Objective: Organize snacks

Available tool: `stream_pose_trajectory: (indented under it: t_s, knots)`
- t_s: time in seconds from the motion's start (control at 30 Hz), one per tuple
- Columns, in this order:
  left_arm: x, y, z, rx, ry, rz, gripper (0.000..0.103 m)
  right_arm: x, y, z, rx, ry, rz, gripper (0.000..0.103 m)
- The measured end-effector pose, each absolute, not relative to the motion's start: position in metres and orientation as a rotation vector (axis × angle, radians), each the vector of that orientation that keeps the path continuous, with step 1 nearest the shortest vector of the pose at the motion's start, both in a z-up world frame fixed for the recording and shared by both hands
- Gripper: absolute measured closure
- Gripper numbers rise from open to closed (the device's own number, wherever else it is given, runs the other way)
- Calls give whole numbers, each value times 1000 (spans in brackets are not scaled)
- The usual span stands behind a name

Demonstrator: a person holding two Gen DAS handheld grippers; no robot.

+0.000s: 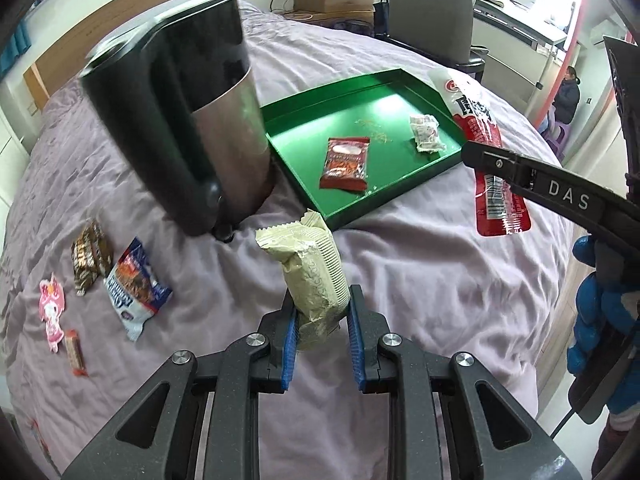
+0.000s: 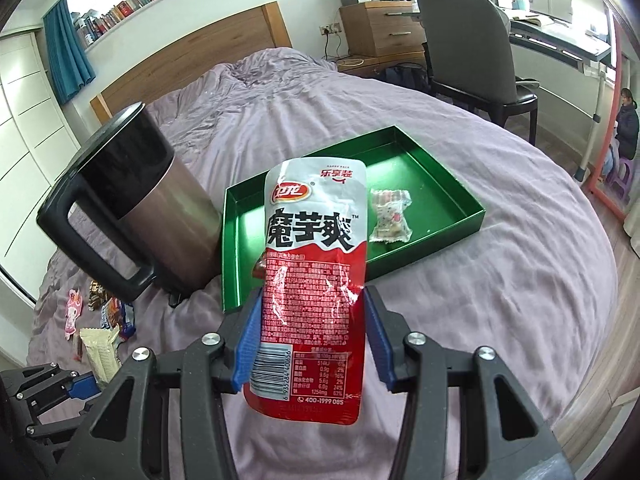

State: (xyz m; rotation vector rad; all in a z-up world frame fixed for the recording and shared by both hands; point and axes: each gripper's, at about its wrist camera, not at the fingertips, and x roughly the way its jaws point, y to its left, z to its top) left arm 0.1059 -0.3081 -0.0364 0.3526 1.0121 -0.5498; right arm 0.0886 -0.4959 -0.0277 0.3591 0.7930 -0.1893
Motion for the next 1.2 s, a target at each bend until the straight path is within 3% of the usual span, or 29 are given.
stream_pose_trajectory:
  t_s: [0.6,1.2]
  knots:
    - [243,-428,-61,344,993,-506,84,184,-565,-60,336,798,-208,0]
    - [310,-452,-119,331,1030,-388,84,254,-581,-116,246,861,-205,0]
